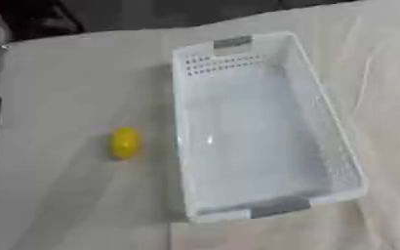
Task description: Pick up objects on the table and place them in the box.
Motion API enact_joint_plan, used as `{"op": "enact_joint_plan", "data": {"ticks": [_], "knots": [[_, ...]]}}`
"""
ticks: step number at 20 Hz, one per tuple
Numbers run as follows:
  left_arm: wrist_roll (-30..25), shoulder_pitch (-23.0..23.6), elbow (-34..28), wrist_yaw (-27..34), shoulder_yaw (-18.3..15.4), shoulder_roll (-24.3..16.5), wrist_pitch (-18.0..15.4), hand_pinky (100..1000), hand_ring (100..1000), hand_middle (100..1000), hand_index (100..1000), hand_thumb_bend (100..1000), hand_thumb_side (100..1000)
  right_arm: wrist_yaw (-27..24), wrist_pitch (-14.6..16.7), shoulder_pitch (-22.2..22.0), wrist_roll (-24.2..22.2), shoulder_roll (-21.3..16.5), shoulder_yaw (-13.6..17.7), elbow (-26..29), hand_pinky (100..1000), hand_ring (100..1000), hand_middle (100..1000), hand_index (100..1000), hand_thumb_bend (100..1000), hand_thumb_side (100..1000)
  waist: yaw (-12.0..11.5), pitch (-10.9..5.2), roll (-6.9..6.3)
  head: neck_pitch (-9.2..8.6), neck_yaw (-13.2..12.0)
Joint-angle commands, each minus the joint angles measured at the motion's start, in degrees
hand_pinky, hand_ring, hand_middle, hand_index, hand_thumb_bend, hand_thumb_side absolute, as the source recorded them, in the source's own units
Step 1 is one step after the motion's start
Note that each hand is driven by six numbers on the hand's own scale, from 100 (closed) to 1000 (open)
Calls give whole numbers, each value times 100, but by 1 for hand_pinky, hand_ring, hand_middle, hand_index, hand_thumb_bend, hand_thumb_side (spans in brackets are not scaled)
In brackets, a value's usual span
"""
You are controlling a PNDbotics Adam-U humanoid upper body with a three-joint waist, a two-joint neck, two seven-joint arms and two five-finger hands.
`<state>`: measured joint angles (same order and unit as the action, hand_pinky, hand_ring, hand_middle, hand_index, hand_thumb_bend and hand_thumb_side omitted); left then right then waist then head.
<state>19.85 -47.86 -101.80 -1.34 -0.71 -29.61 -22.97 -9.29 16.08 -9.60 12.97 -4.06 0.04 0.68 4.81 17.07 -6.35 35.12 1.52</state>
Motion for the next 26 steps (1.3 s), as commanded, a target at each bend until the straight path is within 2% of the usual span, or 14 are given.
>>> {"op": "enact_joint_plan", "data": {"ticks": [1, 9, 12, 13, 14, 15, 16, 17, 18, 22, 23, 24, 25, 26], "knots": [[-8, -69, -34, 13, -78, -80, -13, 427, 600, 672, 682, 274, 719, 32, -14, -83, 11, 14, -7, -68, 572, 671, 728, 726, 100, 908, 4, -65, 10, -193, 46], [0, -53, -18, 1, -76, -90, -9, 424, 599, 673, 713, 280, 693, 67, -25, -77, 14, -1, -5, -68, 572, 671, 728, 726, 100, 909, 21, -73, -3, -469, 76], [-50, -21, 14, -38, -62, -130, 8, 418, 599, 674, 712, 360, 560, 72, -25, -75, 12, -3, -3, -68, 572, 671, 728, 726, 100, 909, 22, -79, -2, -477, 96], [-99, -6, 39, -70, -50, -167, 25, 418, 599, 674, 712, 360, 560, 72, -24, -75, 12, -4, -2, -68, 572, 671, 728, 726, 100, 909, 21, -81, -3, -475, 102], [-177, 24, 91, -116, -28, -222, 70, 361, 571, 629, 680, 387, 473, 71, -24, -76, 13, -6, -1, -68, 572, 671, 729, 726, 100, 909, 17, -82, -8, -475, 112], [-269, 52, 160, -172, -4, -286, 131, 361, 571, 629, 680, 387, 473, 70, -25, -76, 15, -7, 0, -68, 572, 671, 729, 726, 100, 909, 15, -82, -12, -476, 120], [-354, 82, 232, -231, 22, -355, 188, 310, 539, 603, 670, 397, 407, 68, -26, -75, 17, -7, 1, -68, 572, 671, 729, 726, 100, 910, 14, -80, -17, -478, 132], [-431, 105, 311, -305, 49, -424, 241, 313, 540, 604, 671, 396, 412, 65, -27, -74, 20, -6, 1, -68, 572, 671, 729, 726, 100, 910, 16, -78, -21, -476, 138], [-497, 136, 393, -387, 84, -501, 290, 293, 536, 603, 673, 430, 368, 63, -29, -71, 24, -5, 1, -68, 569, 672, 729, 726, 100, 910, 14, -73, -28, -474, 150], [-778, 246, 876, -983, 389, -914, 544, 268, 539, 618, 696, 507, 343, 55, -40, -57, 47, -1, 1, -68, 568, 672, 730, 726, 100, 910, 22, -49, -65, -434, 161], [-842, 250, 990, -1135, 481, -978, 601, 273, 538, 615, 690, 496, 343, 54, -45, -55, 53, 0, 0, -68, 568, 672, 730, 726, 100, 910, 23, -46, -71, -423, 160], [-899, 251, 1091, -1278, 562, -1020, 646, 265, 543, 631, 713, 555, 338, 54, -49, -53, 57, 2, 0, -68, 568, 672, 730, 726, 100, 910, 23, -42, -79, -413, 159], [-996, 244, 1220, -1478, 669, -1055, 708, 264, 542, 630, 711, 550, 339, 54, -54, -50, 61, 3, -1, -68, 568, 672, 730, 726, 100, 910, 26, -40, -86, -400, 158], [-1081, 228, 1338, -1672, 758, -1055, 760, 277, 550, 651, 726, 598, 358, 55, -57, -48, 65, 3, -2, -68, 568, 672, 730, 726, 100, 910, 30, -37, -91, -390, 158]]}}
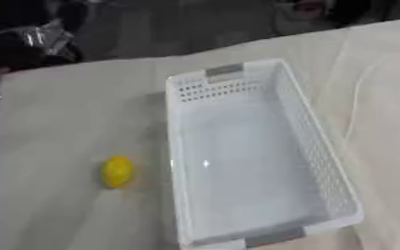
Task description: Pick up objects on the table and place them in the box.
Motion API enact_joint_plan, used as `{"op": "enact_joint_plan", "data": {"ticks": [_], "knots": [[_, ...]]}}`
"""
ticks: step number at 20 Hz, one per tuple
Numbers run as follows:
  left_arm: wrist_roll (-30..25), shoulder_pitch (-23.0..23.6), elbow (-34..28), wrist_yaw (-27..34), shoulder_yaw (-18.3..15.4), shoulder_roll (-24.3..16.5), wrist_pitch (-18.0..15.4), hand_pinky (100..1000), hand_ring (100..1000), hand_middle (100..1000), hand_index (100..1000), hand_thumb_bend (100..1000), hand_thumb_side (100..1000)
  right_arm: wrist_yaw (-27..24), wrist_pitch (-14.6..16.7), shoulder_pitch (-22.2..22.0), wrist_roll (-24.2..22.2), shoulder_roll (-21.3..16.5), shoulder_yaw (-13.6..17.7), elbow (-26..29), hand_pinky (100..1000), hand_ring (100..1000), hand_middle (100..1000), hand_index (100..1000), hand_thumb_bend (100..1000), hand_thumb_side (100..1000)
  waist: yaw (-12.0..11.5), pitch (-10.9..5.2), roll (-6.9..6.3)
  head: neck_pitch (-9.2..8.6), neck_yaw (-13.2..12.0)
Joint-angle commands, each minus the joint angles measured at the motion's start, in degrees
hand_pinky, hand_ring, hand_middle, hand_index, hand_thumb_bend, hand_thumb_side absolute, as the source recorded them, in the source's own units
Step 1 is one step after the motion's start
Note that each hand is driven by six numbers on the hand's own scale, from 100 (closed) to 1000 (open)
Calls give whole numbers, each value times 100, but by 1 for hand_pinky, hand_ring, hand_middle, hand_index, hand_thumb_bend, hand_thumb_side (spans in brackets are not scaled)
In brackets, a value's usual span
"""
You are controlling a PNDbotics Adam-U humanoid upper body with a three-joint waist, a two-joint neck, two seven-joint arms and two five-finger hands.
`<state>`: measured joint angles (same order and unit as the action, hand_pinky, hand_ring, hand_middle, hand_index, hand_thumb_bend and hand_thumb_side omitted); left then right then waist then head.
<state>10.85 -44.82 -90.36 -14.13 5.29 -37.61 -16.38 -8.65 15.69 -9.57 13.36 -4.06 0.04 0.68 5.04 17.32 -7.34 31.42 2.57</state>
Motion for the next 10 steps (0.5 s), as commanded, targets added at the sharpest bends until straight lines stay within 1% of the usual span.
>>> {"op": "enact_joint_plan", "data": {"ticks": [1, 2, 4, 7, 10], "knots": [[-297, -100, 333, -596, 266, -236, 158, 288, 559, 664, 736, 613, 385, -6, -19, -48, 28, 3, -2, -68, 568, 672, 730, 726, 100, 910, 16, -60, 4, -11, 56], [-399, -130, 451, -766, 352, -209, 195, 302, 575, 685, 757, 644, 431, -4, -19, -46, 30, 4, -3, -68, 568, 672, 730, 726, 100, 910, 22, -58, 1, -5, 63], [-712, -217, 750, -1105, 570, -135, 260, 313, 589, 704, 774, 661, 459, 3, -17, -44, 32, 0, -4, -68, 568, 672, 730, 726, 100, 910, 38, -58, -4, 15, 84], [-1142, -335, 1185, -1535, 856, 76, 323, 319, 594, 714, 782, 674, 479, 18, -14, -40, 36, -6, -5, -68, 568, 672, 730, 726, 100, 911, 64, -52, -14, 41, 116], [-1379, -358, 1442, -1794, 994, 290, 343, 315, 593, 715, 780, 669, 497, 28, -9, -29, 41, -2, -4, -68, 568, 672, 730, 726, 100, 911, 80, -37, -19, 89, 137]]}}
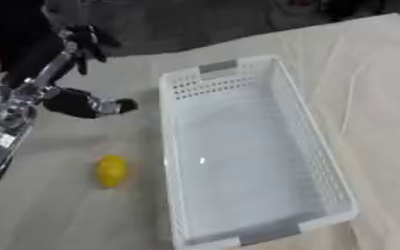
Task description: Pick up objects on the table and place them in the box.
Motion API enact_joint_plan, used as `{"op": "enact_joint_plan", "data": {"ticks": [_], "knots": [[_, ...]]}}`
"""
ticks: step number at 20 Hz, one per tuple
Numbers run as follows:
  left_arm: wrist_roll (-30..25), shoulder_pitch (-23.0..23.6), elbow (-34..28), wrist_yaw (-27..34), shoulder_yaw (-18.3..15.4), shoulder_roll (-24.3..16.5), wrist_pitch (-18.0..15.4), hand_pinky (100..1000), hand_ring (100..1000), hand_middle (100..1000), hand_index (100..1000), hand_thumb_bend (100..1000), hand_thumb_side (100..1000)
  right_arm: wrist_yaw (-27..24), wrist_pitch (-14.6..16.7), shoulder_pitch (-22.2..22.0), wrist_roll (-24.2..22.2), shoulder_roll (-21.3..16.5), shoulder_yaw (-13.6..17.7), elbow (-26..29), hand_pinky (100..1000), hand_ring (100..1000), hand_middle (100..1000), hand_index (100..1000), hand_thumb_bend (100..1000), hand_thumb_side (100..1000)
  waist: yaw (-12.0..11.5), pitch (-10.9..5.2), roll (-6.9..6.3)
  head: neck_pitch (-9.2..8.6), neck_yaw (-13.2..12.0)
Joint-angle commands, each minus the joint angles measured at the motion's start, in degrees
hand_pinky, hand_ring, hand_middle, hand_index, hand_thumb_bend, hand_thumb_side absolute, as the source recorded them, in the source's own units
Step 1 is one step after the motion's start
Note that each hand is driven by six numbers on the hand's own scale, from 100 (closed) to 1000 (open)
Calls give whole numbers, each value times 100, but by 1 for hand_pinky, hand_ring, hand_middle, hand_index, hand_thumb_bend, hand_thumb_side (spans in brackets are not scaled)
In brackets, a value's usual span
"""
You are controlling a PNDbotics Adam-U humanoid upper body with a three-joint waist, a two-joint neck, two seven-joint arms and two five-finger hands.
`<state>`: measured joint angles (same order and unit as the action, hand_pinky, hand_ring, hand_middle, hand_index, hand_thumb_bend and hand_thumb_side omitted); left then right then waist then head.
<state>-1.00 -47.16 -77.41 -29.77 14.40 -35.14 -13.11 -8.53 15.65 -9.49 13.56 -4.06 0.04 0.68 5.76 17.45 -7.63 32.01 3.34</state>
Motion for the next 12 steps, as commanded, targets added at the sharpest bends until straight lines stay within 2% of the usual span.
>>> {"op": "enact_joint_plan", "data": {"ticks": [1, 5, 12], "knots": [[-244, -102, 202, -278, 117, 103, 30, 313, 592, 714, 779, 666, 502, 17, -7, -34, 25, 1, -3, -68, 568, 672, 730, 726, 100, 911, 11, -45, 8, 59, 70], [-314, 54, 226, -333, 204, 182, 109, 299, 586, 706, 770, 643, 523, 23, -15, -21, 39, 12, -2, -68, 568, 672, 730, 726, 100, 911, 9, -25, -6, 155, 103], [-248, 480, -81, -176, 294, 47, 275, 285, 576, 697, 757, 597, 544, 9, -24, -2, 60, 27, 2, -68, 569, 673, 730, 726, 100, 912, 0, 1, -21, 336, 137]]}}
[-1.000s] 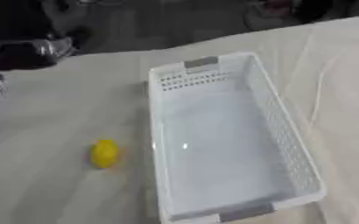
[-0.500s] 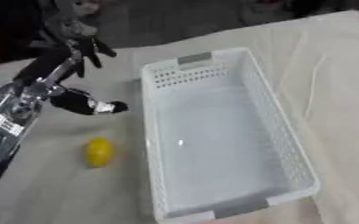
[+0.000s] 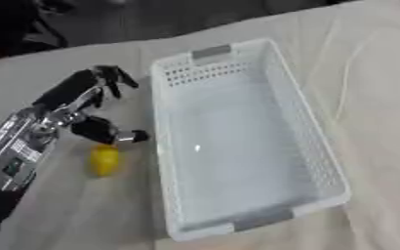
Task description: Pick up objects on the table and place them in the box.
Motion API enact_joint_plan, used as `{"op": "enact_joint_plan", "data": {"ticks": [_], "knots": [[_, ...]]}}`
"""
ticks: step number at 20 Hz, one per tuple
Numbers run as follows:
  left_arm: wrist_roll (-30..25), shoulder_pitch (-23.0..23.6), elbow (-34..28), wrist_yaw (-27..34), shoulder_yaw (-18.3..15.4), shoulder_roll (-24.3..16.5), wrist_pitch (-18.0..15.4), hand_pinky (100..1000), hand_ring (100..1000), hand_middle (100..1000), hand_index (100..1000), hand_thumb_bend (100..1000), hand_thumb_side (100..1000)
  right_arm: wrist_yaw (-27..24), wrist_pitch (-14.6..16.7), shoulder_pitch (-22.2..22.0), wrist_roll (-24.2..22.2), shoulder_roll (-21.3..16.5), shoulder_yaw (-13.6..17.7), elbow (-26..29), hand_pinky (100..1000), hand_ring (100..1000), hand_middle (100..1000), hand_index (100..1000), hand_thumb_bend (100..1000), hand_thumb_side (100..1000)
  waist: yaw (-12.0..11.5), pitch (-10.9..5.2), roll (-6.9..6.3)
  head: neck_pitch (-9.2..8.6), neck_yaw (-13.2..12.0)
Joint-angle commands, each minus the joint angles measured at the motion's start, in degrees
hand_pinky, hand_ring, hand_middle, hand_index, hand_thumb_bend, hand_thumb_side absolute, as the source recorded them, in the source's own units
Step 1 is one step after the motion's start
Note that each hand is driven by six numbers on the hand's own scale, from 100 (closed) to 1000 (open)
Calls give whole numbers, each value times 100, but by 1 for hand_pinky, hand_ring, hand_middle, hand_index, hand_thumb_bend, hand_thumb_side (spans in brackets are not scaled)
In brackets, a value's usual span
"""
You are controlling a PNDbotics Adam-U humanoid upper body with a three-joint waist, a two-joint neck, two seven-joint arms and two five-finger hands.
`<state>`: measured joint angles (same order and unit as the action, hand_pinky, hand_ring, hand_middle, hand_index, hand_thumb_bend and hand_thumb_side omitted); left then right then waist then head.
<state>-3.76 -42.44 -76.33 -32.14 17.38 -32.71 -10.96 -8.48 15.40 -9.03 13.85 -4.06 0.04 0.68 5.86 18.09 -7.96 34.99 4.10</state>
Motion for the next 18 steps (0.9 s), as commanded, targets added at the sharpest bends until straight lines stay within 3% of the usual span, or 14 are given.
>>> {"op": "enact_joint_plan", "data": {"ticks": [1, 11, 18], "knots": [[31, 55, -230, 87, 6, -235, 77, 286, 576, 696, 757, 594, 544, 2, 1, -47, 33, 26, 2, -68, 569, 673, 730, 725, 100, 912, -11, -63, 10, 65, 63], [58, 298, -643, 195, 45, -558, 174, 291, 574, 691, 751, 573, 546, -32, 5, -57, 48, 17, 2, -68, 565, 673, 730, 726, 100, 912, -32, -75, -18, 286, 45], [263, 517, -712, 227, 8, -360, 254, 257, 557, 666, 745, 512, 553, -1, 12, -40, 55, 18, -8, -68, 564, 673, 730, 726, 100, 912, -31, -69, -14, 399, 67]]}}
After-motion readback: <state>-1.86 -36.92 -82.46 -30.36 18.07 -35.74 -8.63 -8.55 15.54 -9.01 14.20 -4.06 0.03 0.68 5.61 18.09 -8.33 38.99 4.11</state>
